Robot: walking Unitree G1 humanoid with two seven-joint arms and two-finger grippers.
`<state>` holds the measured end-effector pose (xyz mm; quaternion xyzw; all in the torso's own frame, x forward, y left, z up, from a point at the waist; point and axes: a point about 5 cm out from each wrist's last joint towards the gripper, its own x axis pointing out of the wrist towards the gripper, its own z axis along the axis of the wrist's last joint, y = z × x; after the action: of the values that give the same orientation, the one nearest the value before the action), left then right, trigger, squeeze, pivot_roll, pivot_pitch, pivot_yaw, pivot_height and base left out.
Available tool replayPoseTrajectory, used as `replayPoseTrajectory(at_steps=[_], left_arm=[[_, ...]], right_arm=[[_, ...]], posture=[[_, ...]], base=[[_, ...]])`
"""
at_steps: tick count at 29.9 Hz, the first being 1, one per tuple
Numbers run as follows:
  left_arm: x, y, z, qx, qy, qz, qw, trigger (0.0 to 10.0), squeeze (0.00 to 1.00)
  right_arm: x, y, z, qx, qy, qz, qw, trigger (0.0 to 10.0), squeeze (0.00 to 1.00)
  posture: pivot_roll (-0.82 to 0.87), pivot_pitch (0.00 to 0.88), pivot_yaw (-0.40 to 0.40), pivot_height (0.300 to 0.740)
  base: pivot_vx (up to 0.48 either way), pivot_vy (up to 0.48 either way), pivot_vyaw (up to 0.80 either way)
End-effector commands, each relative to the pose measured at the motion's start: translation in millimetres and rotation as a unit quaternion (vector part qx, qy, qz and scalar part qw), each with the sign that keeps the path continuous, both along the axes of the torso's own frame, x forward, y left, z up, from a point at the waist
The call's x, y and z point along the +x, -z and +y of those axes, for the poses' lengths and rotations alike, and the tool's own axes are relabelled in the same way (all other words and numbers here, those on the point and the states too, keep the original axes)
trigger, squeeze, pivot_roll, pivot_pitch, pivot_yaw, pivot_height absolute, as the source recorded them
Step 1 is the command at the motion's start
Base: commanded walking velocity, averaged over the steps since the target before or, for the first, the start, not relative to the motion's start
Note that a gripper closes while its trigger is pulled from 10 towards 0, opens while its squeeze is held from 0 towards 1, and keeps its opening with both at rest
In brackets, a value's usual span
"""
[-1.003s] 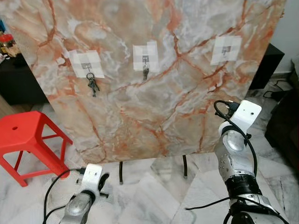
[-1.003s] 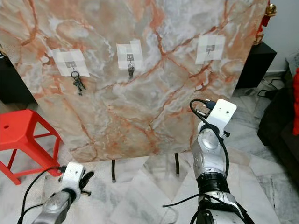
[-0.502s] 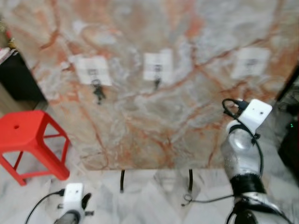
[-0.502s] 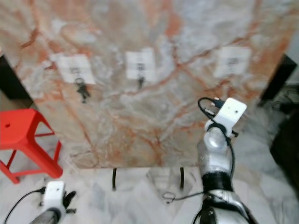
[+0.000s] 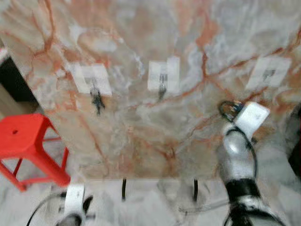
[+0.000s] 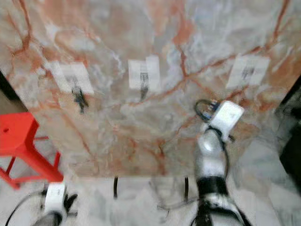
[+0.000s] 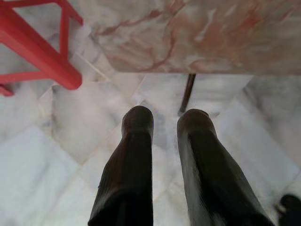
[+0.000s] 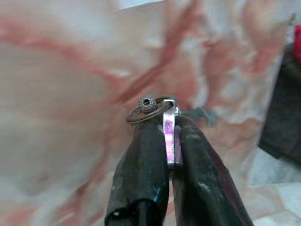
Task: Hang keys on a hook
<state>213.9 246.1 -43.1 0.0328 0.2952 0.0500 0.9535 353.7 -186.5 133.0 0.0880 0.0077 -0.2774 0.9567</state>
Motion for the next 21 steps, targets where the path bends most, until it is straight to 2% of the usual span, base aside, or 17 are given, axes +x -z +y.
replayPoseTrajectory(at_steps=[1, 4, 8, 15, 21], left_arm=[[-7.9, 4, 2.1, 0.003, -0.001, 0.012, 1.0, 10.0, 0.0], [-7.5, 4, 2.0, 0.003, -0.001, 0.01, 1.0, 10.0, 0.0], [-7.6, 4, 1.7, 0.002, 0.002, 0.01, 1.0, 10.0, 0.0], [-6.6, 4, 0.3, 0.0, 0.004, 0.008, 1.0, 10.0, 0.0], [-5.2, 3, -0.5, -0.001, 0.007, 0.005, 1.0, 10.0, 0.0]], right_arm=[[-1.6, -14, -10.3, -0.035, 0.02, -0.03, 0.999, 10.0, 0.0], [-1.4, -18, -11.7, -0.05, 0.026, -0.037, 0.998, 10.0, 0.0], [-1.0, -33, -21.1, -0.088, 0.061, -0.056, 0.993, 10.0, 0.0], [2.6, -53, -24.7, -0.159, 0.082, -0.07, 0.981, 10.0, 0.0], [6.9, -58, -28.8, -0.172, 0.089, -0.068, 0.979, 10.0, 0.0]], posture=[[0.09, 0.058, 0.021, 0.74], [0.09, 0.058, 0.023, 0.74], [0.09, 0.056, 0.024, 0.74], [0.09, 0.054, 0.024, 0.74], [0.09, 0.051, 0.025, 0.74]], base=[[0.0, 0.0, 0.0], [0.0, 0.0, 0.0], [0.0, 0.0, 0.0], [0.0, 0.0, 0.0], [0.0, 0.0, 0.0]])
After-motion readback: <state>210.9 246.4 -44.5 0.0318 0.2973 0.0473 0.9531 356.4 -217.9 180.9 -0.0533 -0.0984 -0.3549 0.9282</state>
